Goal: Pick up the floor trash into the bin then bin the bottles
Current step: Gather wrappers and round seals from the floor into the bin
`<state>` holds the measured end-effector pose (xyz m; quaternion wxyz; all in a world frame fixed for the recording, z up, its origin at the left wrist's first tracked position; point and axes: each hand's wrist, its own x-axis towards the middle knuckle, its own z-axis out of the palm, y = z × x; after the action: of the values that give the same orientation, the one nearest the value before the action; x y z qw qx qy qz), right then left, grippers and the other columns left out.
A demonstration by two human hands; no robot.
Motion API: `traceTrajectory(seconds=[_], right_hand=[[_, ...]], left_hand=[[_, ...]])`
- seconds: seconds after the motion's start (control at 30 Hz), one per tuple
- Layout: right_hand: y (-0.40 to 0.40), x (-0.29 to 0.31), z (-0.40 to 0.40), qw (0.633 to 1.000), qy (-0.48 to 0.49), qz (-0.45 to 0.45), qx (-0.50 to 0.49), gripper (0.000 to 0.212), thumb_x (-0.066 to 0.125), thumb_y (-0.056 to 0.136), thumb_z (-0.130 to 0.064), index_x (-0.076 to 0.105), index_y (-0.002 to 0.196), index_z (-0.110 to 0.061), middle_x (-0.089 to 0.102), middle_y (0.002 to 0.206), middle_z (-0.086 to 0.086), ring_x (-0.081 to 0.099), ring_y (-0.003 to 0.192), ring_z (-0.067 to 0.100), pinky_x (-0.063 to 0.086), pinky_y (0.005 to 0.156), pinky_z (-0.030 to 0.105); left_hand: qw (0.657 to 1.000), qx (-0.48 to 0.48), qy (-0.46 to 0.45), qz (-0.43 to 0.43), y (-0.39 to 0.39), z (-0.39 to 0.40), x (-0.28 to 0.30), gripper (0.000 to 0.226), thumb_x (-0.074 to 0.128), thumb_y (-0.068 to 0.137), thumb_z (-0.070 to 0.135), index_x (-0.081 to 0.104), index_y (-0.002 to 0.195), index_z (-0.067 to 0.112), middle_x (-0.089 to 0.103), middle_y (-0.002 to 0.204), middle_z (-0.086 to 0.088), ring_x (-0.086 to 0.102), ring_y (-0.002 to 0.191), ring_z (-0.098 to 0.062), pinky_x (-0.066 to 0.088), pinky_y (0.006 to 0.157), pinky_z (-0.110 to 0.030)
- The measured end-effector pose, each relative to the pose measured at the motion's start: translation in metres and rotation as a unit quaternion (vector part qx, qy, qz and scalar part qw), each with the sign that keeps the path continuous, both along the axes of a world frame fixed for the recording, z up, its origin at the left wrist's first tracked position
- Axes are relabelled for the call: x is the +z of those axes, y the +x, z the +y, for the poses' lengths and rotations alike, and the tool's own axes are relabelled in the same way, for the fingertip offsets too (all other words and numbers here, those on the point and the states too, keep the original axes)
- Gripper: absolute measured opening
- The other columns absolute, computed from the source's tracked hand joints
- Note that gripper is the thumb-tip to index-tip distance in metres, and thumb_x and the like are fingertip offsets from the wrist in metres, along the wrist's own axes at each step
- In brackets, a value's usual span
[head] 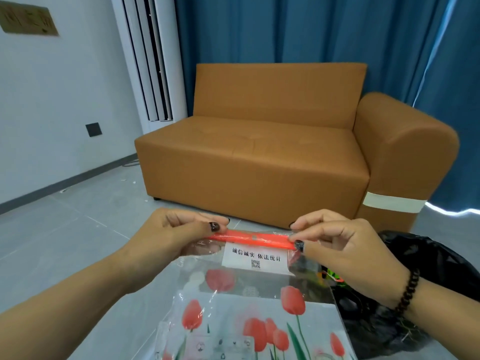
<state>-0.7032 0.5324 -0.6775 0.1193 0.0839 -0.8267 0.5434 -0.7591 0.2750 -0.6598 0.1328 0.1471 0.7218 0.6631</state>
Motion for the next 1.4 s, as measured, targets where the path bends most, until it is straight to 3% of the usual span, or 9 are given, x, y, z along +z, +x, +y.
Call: traceTrajectory(seconds=[0.17, 0.37, 0.57, 0.7, 0.93, 1.03, 1.13, 1.27, 1.4], right_hand=[[0.002, -0.001, -0.001, 0.996, -0.058, -0.069, 0.002, 0.045, 0.074, 0.071, 0.008, 0.068, 0.106, -0.019, 0.073, 0.094, -0.003, 0.07, 0.09, 0.012, 0.055, 0.075, 0.019], [0.008, 0.013, -0.002, 0.995, -0.055, -0.065, 0.056, 0.012, 0.066, 0.08, 0.003, 0.072, 0.089, -0.003, 0.073, 0.071, 0.012, 0.07, 0.061, 0.013, 0.053, 0.054, 0.018], [0.007, 0.023, 0.002, 0.992, -0.082, -0.082, 0.054, 0.021, 0.074, 0.072, -0.025, 0.077, 0.092, -0.021, 0.071, 0.065, 0.012, 0.062, 0.053, 0.023, 0.05, 0.048, 0.028], [0.007, 0.019, 0.007, 0.982, -0.11, -0.119, 0.094, 0.063, 0.082, 0.053, -0.059, 0.073, 0.105, -0.025, 0.062, 0.052, 0.018, 0.055, 0.043, 0.024, 0.035, 0.049, 0.03], [0.01, 0.017, 0.013, 0.979, -0.111, -0.14, 0.1, 0.058, 0.084, 0.053, -0.049, 0.075, 0.103, -0.023, 0.065, 0.061, 0.017, 0.054, 0.062, 0.028, 0.035, 0.059, 0.033], [0.011, 0.017, 0.012, 0.98, -0.123, -0.127, 0.089, 0.021, 0.069, 0.075, -0.011, 0.078, 0.093, -0.018, 0.063, 0.058, 0.018, 0.056, 0.05, 0.019, 0.042, 0.048, 0.019], [0.011, 0.01, 0.012, 0.98, -0.141, -0.124, 0.068, 0.035, 0.048, 0.084, 0.019, 0.076, 0.088, -0.002, 0.064, 0.067, 0.018, 0.06, 0.049, 0.017, 0.044, 0.043, 0.017], [0.009, 0.008, 0.007, 0.98, -0.153, -0.122, 0.047, 0.035, 0.044, 0.082, 0.022, 0.075, 0.082, 0.005, 0.068, 0.075, 0.009, 0.061, 0.056, 0.016, 0.046, 0.045, 0.019], [0.007, 0.007, 0.004, 0.983, -0.135, -0.118, 0.021, 0.013, 0.064, 0.08, 0.005, 0.075, 0.088, 0.002, 0.071, 0.08, 0.011, 0.065, 0.059, 0.019, 0.05, 0.05, 0.022]], left_hand=[[0.999, 0.016, -0.026, 0.019, 0.006, 0.002, -0.002, 0.019, 0.069, 0.073, -0.008, 0.074, 0.089, 0.0, 0.075, 0.088, -0.015, 0.073, 0.076, -0.021, 0.058, 0.067, -0.022], [0.998, 0.016, -0.051, 0.029, 0.008, -0.001, 0.005, 0.033, 0.07, 0.067, 0.013, 0.071, 0.1, 0.012, 0.074, 0.083, -0.017, 0.073, 0.071, -0.021, 0.06, 0.062, -0.027], [0.999, -0.004, -0.035, 0.006, 0.007, -0.005, 0.01, 0.023, 0.066, 0.072, 0.011, 0.074, 0.094, 0.006, 0.075, 0.086, -0.017, 0.072, 0.07, -0.02, 0.06, 0.064, -0.028], [0.999, -0.025, -0.031, -0.023, 0.007, -0.007, 0.006, 0.024, 0.068, 0.069, 0.015, 0.079, 0.09, 0.017, 0.074, 0.1, -0.014, 0.072, 0.09, -0.026, 0.056, 0.083, -0.04], [0.996, -0.035, 0.043, -0.069, 0.01, -0.005, 0.008, 0.027, 0.073, 0.062, -0.007, 0.079, 0.084, 0.008, 0.073, 0.106, -0.01, 0.071, 0.092, -0.024, 0.058, 0.075, -0.027], [0.995, -0.021, 0.06, -0.079, 0.011, -0.002, 0.004, 0.024, 0.064, 0.069, -0.018, 0.078, 0.077, 0.001, 0.074, 0.104, -0.012, 0.072, 0.09, -0.026, 0.06, 0.067, -0.026], [0.995, -0.005, 0.069, -0.071, 0.011, -0.001, -0.001, 0.021, 0.06, 0.065, -0.006, 0.076, 0.077, -0.002, 0.074, 0.103, -0.012, 0.072, 0.091, -0.025, 0.06, 0.07, -0.028], [0.999, 0.004, 0.031, -0.034, 0.013, 0.002, -0.002, 0.019, 0.087, 0.062, 0.011, 0.078, 0.076, 0.001, 0.074, 0.103, -0.005, 0.072, 0.09, -0.025, 0.059, 0.071, -0.027], [0.999, 0.047, 0.007, 0.006, 0.014, 0.006, -0.001, 0.022, 0.075, 0.061, 0.006, 0.077, 0.081, -0.002, 0.075, 0.098, -0.001, 0.073, 0.079, -0.024, 0.058, 0.064, -0.022]])
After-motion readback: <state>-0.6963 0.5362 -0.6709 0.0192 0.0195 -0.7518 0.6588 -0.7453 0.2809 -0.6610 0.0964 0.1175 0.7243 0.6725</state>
